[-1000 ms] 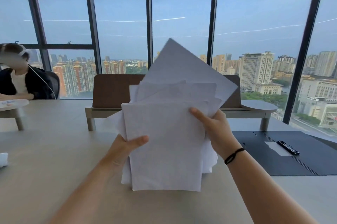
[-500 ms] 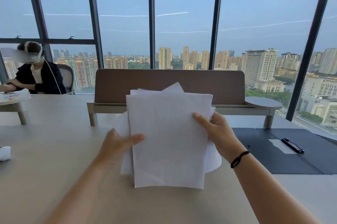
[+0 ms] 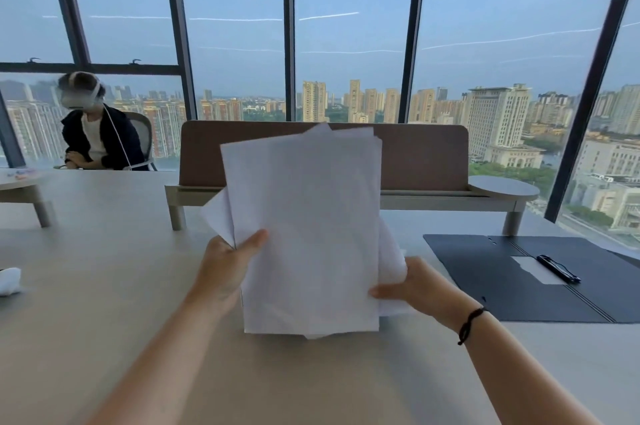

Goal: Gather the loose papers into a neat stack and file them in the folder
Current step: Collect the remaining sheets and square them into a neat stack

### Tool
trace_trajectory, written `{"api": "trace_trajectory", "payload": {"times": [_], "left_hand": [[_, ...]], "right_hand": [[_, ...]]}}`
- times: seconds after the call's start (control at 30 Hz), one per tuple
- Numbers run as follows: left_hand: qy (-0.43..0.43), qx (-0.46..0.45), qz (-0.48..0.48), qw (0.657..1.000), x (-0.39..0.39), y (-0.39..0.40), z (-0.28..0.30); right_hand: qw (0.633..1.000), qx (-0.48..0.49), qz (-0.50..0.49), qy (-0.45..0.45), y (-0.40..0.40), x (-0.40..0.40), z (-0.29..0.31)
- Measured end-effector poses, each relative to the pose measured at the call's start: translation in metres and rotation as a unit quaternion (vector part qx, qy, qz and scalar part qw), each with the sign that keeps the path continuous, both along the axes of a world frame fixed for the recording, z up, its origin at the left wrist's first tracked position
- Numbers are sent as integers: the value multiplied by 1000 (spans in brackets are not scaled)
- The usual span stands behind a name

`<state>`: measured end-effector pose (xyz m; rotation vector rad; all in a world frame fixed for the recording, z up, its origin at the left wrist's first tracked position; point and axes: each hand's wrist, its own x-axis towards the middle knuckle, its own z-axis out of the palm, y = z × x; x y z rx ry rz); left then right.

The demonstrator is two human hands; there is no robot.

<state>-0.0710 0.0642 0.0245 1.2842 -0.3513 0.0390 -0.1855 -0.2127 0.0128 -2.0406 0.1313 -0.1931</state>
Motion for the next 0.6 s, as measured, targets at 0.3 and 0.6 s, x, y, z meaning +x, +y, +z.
{"api": "trace_trajectory", "payload": {"times": [0.3, 0.6], "left_hand": [[28, -102, 16, 994, 1, 4, 35], [93, -124, -24, 988, 10, 13, 53]], "right_hand": [[997, 63, -14, -35, -12, -6, 24], [982, 92, -69, -151, -10, -3, 57]]}}
